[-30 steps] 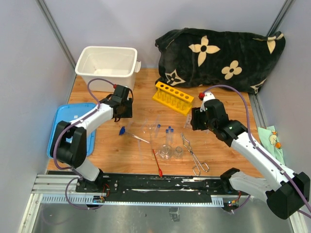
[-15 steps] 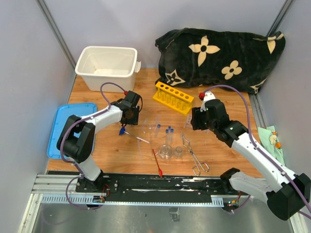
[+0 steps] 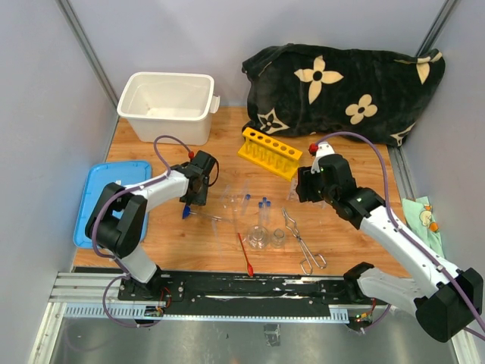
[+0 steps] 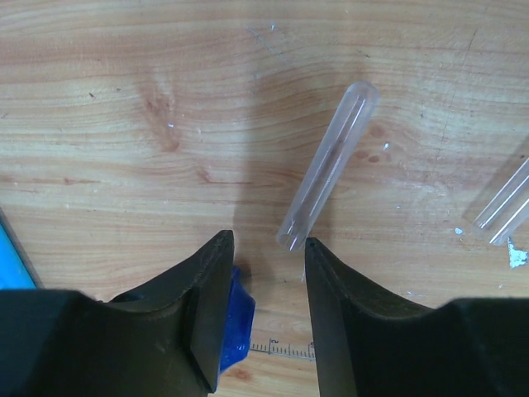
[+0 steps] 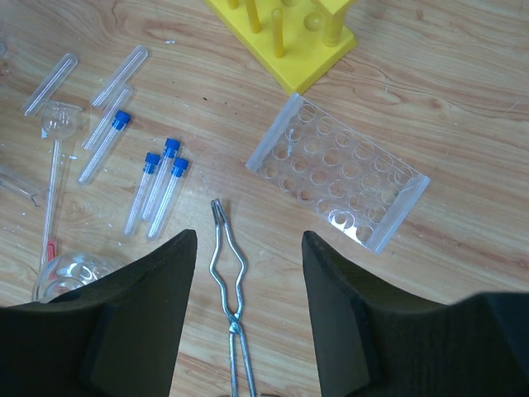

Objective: Organize the chemistry lab equipment
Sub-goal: Pick up the test tube at the center of the board.

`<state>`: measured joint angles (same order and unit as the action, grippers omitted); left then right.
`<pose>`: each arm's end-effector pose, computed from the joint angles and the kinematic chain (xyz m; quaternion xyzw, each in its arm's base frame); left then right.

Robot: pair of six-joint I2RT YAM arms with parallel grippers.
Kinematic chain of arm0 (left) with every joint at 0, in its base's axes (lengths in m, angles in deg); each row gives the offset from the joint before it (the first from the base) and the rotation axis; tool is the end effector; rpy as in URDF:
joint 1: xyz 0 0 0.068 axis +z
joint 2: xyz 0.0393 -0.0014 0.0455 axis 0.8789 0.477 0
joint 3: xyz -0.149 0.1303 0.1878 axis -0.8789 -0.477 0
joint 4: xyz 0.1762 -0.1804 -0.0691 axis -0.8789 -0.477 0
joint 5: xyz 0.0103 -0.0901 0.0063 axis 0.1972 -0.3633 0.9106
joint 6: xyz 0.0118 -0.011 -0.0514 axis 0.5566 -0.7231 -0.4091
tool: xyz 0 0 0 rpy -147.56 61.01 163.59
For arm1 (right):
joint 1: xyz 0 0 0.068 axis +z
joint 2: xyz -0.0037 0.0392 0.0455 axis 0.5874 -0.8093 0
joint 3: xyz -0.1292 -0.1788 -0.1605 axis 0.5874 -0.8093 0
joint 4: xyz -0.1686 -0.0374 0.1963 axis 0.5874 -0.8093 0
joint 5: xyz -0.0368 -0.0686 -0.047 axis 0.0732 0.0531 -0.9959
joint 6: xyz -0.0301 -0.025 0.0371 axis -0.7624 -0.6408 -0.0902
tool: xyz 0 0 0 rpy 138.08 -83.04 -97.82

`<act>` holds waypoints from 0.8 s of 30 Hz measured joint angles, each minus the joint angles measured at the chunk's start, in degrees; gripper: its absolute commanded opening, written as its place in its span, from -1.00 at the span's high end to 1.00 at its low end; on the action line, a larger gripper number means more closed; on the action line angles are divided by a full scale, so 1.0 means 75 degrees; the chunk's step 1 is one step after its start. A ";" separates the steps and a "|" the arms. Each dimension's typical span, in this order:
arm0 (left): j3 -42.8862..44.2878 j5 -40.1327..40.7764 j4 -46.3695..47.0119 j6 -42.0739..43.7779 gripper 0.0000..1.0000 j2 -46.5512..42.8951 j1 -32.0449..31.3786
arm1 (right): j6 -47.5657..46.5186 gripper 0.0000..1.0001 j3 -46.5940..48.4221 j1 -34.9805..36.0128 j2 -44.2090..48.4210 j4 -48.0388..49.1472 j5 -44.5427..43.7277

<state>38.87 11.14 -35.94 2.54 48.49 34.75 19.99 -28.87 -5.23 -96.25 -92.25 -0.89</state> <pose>0.2750 -0.1255 0.1673 0.0469 0.9700 0.0889 0.2216 0.1973 0.1137 0.2976 -0.0994 0.8692 0.1527 0.4597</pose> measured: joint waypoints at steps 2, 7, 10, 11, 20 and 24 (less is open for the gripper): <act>0.0003 -0.0020 0.0000 0.0029 0.14 0.0000 0.0000 | 0.0003 -0.11 -0.0006 0.0000 0.0000 0.0009 0.0003; 0.0041 -0.0125 0.0006 0.0117 0.18 0.0003 0.0000 | 0.0000 -0.10 -0.0085 0.0000 0.0000 0.0017 0.0006; 0.0140 -0.0227 0.0020 0.0128 0.18 0.0023 0.0000 | 0.0000 -0.10 -0.0090 0.0000 0.0000 0.0017 0.0006; 0.0189 -0.0280 0.0026 0.0128 0.18 0.0038 0.0000 | 0.0000 -0.10 -0.0090 0.0000 0.0000 0.0020 0.0006; 0.0871 -0.0525 0.0070 0.0125 0.19 0.0507 0.0000 | -0.0038 -0.10 -0.0090 0.0000 0.0003 0.0017 0.0003; 0.0895 -0.0536 0.0029 0.0108 0.19 0.0571 0.0000 | -0.0058 -0.10 -0.0090 0.0000 0.0003 0.0017 0.0000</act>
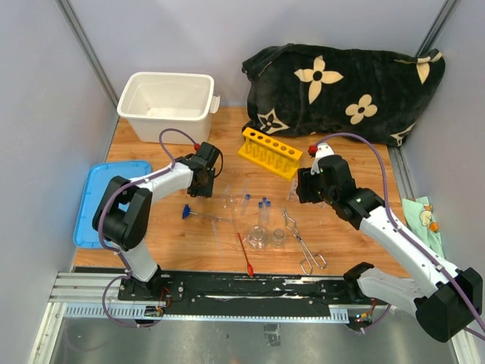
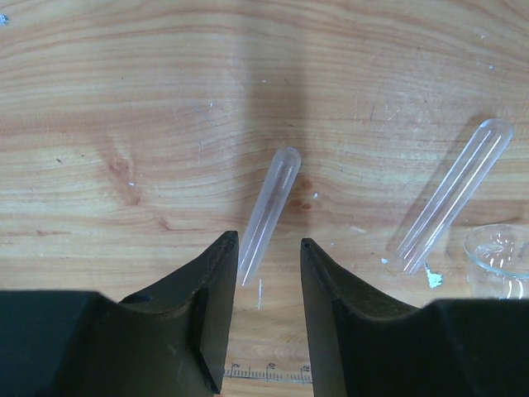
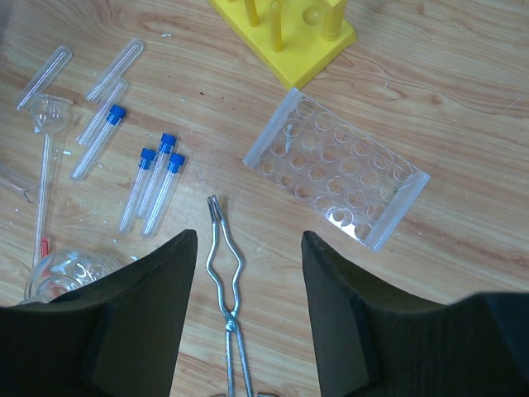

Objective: Organize the chemistry lab equipment
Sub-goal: Pick up the test tube at the center of the board.

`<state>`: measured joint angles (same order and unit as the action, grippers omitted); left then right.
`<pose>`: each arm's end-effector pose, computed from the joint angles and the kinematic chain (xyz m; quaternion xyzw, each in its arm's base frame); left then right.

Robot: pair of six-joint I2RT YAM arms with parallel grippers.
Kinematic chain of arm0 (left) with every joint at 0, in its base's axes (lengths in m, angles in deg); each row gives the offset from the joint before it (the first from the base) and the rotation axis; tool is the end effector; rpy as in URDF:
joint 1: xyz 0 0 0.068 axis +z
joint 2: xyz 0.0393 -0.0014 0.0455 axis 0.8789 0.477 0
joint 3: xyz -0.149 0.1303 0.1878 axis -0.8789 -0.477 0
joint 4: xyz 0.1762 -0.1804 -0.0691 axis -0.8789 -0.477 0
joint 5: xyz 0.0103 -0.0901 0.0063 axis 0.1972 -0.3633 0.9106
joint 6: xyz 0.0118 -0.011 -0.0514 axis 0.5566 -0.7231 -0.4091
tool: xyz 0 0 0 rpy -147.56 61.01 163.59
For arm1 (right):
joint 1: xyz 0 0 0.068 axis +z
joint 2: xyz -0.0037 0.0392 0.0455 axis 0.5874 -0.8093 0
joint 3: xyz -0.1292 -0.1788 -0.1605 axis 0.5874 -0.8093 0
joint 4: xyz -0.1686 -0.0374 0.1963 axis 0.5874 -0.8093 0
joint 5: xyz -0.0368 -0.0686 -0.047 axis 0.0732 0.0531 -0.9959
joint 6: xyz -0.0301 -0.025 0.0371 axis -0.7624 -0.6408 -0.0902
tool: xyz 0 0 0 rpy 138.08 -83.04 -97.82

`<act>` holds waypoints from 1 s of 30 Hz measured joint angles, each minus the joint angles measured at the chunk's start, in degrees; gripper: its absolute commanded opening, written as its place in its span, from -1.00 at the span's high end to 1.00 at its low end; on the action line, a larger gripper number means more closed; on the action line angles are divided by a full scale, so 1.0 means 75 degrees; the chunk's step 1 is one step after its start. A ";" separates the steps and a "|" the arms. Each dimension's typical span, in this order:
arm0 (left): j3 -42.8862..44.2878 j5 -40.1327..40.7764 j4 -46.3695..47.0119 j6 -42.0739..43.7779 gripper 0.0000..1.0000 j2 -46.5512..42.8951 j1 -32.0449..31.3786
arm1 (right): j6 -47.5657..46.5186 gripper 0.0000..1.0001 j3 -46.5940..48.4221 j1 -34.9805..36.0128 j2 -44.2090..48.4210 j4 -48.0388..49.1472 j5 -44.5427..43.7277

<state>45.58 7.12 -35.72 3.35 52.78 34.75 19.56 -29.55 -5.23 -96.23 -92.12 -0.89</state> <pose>0.2998 -0.1407 0.1760 0.0568 0.9703 0.0496 0.2297 0.1969 0.1135 0.2938 -0.1032 0.8710 0.1493 0.4566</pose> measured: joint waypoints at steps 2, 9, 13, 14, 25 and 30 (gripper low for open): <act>-0.0003 0.0003 -0.0006 -0.0003 0.19 -0.0003 0.0000 | -0.0003 -0.10 0.0000 0.0000 0.0000 0.0000 0.0000; -0.0219 0.0020 -0.0012 -0.0017 0.28 -0.0029 0.0000 | -0.0003 -0.10 0.0000 0.0000 -0.0009 0.0000 0.0003; -0.0315 0.0020 -0.0015 -0.0070 0.42 -0.0029 0.0000 | -0.0003 -0.10 0.0000 0.0000 -0.0009 0.0003 0.0003; -0.0329 0.0023 -0.0012 -0.0082 0.45 -0.0029 0.0000 | -0.0003 -0.10 0.0000 0.0000 -0.0009 0.0003 0.0003; -0.0510 -0.0189 0.0050 -0.0134 0.83 -0.0268 0.0003 | 0.0000 -0.09 0.0000 0.0000 -0.0006 0.0000 0.0023; -0.0781 -0.0752 0.0391 -0.0003 0.93 -0.1125 0.0000 | 0.0070 -0.08 0.0026 0.0000 -0.0009 -0.0026 0.0216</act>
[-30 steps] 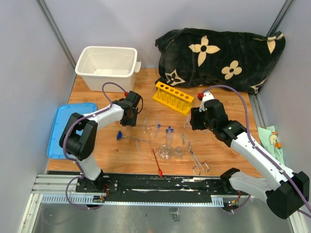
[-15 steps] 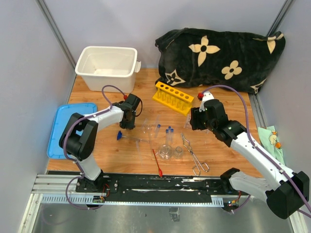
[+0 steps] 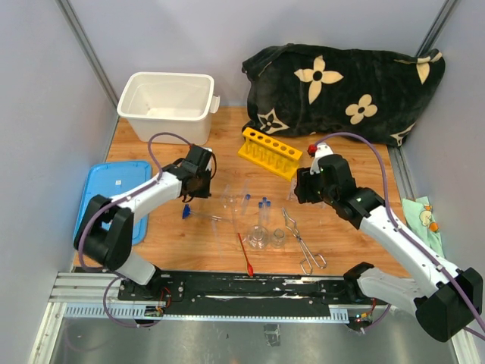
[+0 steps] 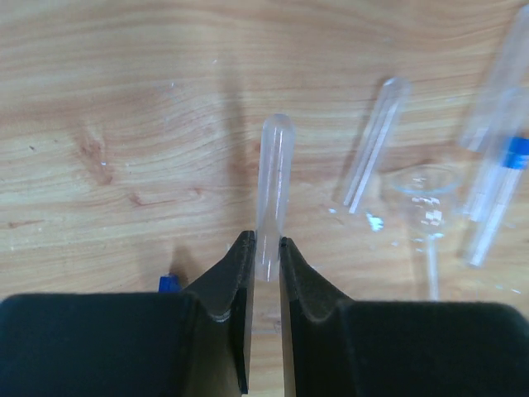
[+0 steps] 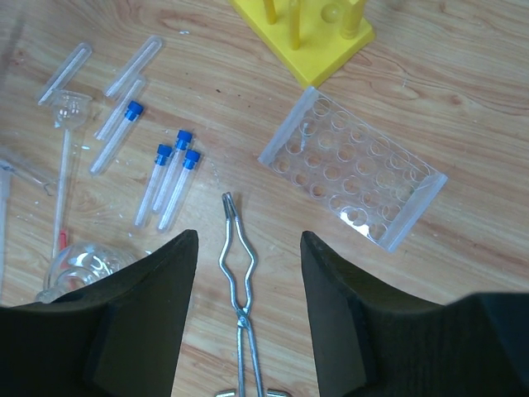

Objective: Organize the chemistry lab equipment
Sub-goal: Pick up the test tube at the center of the board.

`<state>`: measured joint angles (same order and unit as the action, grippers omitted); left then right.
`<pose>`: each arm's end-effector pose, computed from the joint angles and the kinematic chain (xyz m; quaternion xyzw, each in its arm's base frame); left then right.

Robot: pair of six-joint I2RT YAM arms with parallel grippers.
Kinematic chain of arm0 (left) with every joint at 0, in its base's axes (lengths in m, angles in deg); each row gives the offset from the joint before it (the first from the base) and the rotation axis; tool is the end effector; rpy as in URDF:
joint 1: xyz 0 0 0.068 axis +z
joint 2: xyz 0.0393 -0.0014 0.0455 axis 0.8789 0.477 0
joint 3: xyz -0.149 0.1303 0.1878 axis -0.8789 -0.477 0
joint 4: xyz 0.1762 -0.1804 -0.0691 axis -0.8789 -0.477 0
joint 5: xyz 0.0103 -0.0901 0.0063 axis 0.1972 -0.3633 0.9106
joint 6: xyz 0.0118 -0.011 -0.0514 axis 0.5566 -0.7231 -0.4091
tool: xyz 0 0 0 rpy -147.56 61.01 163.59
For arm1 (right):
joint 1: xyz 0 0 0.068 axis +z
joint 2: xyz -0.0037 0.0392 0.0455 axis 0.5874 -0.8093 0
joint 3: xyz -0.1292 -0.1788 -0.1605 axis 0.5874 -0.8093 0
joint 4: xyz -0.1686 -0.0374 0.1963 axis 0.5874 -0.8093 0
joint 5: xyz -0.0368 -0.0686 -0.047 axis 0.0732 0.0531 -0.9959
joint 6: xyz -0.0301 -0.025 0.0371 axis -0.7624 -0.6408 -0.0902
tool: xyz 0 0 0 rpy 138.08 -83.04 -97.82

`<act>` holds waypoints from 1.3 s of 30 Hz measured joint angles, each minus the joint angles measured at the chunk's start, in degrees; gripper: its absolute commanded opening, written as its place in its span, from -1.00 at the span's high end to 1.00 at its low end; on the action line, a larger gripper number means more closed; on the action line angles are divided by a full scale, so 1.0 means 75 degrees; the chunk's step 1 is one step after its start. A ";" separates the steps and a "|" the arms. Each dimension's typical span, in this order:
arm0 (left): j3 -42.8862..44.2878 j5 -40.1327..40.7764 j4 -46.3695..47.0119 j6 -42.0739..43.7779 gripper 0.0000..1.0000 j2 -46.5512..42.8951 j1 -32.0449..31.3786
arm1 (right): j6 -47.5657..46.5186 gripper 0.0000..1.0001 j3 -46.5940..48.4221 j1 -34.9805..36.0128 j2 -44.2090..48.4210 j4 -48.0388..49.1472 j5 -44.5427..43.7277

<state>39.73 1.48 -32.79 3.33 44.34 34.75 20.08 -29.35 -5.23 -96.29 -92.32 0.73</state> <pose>0.2762 -0.1326 0.1931 0.0618 0.9646 -0.0137 0.2559 0.1966 0.1144 0.2944 -0.1060 0.8712 0.1627 0.4509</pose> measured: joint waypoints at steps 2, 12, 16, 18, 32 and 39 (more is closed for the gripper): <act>-0.0152 -0.0204 0.0259 0.0044 0.94 -0.0533 -0.0009 | 0.0058 -0.07 0.0099 0.0000 -0.0009 -0.0055 0.0137; -0.0868 -0.0595 0.1504 0.0335 0.91 -0.2509 -0.1081 | 0.0688 -0.10 0.1236 0.0000 -0.0338 -0.0052 0.1944; -0.0953 -0.0533 0.1891 0.0463 0.91 -0.2821 -0.2008 | 0.1064 -0.09 0.1425 0.0000 -0.0513 0.0213 0.2940; -0.0970 -0.0472 0.2020 0.0487 0.92 -0.2897 -0.2308 | 0.1236 -0.09 0.1478 0.0000 -0.0641 0.0347 0.3334; -0.0933 0.0289 0.2232 0.0542 0.93 -0.3631 -0.3605 | 0.1798 -0.04 0.1501 0.0152 -0.1778 0.1207 0.4578; -0.0933 0.0484 0.2229 0.0536 0.93 -0.3666 -0.3803 | 0.1941 -0.01 0.1722 0.0254 -0.1985 0.1582 0.4852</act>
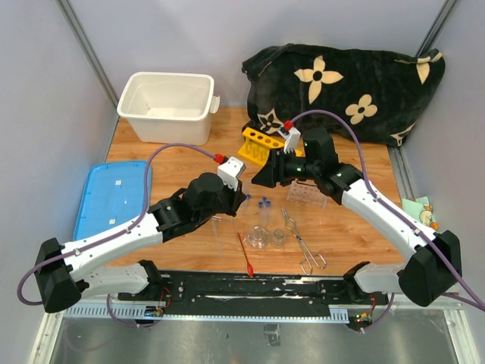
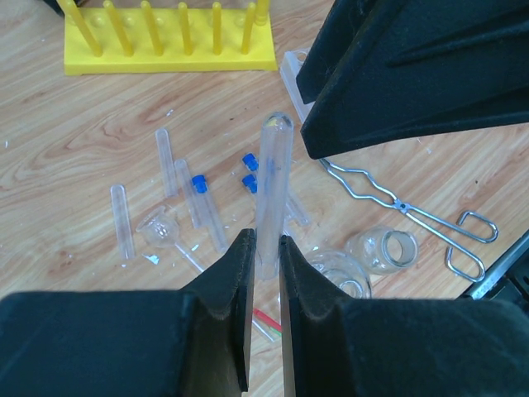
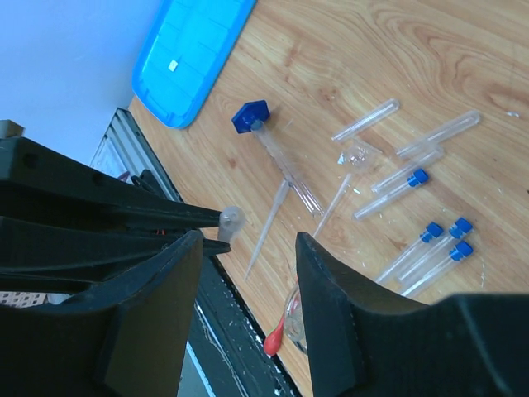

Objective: Organize the chemistry lab equipment
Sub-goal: Pick up the test tube at the center of the board.

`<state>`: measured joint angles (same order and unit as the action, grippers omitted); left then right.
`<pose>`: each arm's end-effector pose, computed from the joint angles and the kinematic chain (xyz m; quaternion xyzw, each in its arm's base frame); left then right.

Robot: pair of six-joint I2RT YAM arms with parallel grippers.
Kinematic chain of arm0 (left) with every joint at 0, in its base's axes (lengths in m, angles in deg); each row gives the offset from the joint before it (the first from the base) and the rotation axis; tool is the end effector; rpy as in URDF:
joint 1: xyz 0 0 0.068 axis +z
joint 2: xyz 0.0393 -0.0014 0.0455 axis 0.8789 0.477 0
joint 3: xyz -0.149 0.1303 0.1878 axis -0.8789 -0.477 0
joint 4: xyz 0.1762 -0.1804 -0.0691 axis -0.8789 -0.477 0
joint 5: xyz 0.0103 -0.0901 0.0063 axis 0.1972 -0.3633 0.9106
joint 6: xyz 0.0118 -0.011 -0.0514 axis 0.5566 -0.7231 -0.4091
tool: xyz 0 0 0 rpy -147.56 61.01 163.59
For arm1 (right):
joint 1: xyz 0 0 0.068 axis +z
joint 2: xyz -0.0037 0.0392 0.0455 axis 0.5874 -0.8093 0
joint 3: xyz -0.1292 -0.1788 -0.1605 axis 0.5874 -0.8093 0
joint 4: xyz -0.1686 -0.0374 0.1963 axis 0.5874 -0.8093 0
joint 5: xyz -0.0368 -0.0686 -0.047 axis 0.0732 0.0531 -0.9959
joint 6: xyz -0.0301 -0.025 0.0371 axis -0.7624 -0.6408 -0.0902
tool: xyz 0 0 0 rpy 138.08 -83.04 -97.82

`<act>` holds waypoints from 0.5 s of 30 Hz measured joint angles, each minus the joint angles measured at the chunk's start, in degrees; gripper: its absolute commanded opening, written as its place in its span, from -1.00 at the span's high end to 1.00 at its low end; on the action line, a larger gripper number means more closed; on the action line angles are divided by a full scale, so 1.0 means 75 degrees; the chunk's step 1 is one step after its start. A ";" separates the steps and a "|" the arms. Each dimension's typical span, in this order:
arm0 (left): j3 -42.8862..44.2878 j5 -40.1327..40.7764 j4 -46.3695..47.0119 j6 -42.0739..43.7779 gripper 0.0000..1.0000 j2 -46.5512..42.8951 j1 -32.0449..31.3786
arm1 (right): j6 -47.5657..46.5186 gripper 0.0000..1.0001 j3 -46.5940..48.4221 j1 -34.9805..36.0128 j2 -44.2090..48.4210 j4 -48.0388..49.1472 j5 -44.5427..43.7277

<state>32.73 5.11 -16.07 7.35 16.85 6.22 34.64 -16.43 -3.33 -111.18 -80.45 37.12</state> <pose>0.1478 -0.1990 0.3018 0.2430 0.8021 -0.2196 0.4992 0.2371 0.1749 0.3322 -0.1784 0.7944 0.4769 0.3311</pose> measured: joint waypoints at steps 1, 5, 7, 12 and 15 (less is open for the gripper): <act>0.0000 0.0012 0.0000 0.0000 0.93 0.0000 -0.0006 | 0.0020 -0.01 0.0026 0.0017 -0.0003 0.0044 0.0012; 0.0000 0.0064 0.0000 -0.0003 0.94 0.0000 -0.0017 | 0.0061 0.01 0.0044 0.0082 -0.0006 0.0192 0.0055; 0.0000 0.0076 0.0000 -0.0003 0.94 -0.0003 -0.0026 | 0.0073 0.03 0.0047 0.0099 -0.0015 0.0221 0.0064; 0.0000 0.0125 0.0000 -0.0003 0.94 -0.0041 -0.0055 | 0.0140 0.13 0.0050 0.0140 -0.0125 0.0350 0.0140; 0.0000 0.0137 0.0003 -0.0003 0.94 -0.0076 -0.0055 | 0.0181 0.20 0.0073 0.0184 -0.0189 0.0388 0.0181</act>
<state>32.73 6.14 -16.05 7.33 16.28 5.81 35.99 -15.89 -1.96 -112.60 -77.54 38.47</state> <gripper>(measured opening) 0.174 0.429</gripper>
